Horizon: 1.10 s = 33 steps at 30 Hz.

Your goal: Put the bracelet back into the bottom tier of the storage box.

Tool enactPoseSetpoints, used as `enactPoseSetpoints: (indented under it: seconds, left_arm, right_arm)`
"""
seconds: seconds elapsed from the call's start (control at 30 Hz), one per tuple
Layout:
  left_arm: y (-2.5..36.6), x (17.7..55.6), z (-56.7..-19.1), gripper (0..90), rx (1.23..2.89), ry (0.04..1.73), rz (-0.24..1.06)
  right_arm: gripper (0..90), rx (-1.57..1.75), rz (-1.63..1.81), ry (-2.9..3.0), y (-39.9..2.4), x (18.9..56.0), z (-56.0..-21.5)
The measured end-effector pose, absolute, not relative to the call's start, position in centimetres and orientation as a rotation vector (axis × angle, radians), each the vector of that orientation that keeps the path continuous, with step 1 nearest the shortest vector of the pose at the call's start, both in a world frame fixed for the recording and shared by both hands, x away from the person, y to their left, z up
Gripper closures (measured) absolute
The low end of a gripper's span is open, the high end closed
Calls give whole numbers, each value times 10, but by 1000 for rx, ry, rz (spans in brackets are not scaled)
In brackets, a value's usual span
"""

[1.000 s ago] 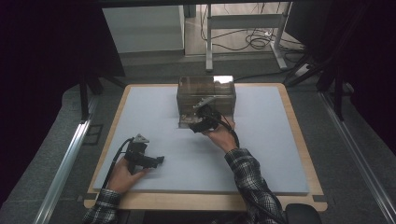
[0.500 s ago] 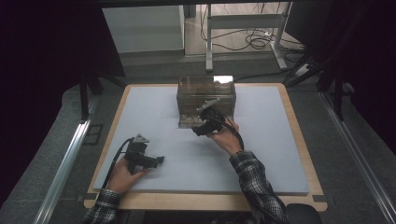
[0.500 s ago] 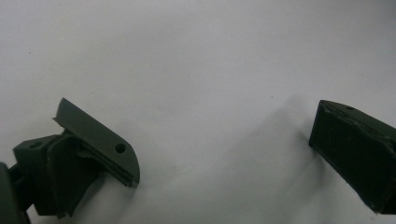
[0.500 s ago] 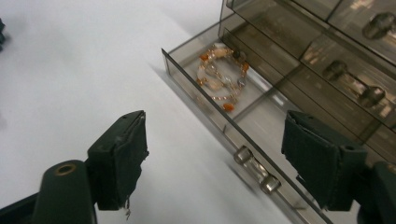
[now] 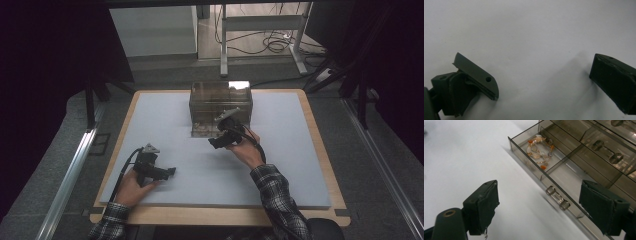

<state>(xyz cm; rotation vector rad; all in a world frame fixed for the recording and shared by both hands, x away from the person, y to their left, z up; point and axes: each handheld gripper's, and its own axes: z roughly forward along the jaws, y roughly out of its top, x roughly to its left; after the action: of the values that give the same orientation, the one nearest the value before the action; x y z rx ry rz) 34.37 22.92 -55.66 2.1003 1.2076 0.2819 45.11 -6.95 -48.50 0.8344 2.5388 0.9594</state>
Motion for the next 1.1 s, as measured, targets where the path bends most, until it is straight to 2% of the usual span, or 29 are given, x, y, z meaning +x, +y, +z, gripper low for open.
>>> enactPoseSetpoints:
  seconds: [1.1]
  left_arm:
    - [229, 344, -557, 0, 2100, 1207, 282]
  right_arm:
    - [91, 859, 895, 2535, -104, 438, -487]
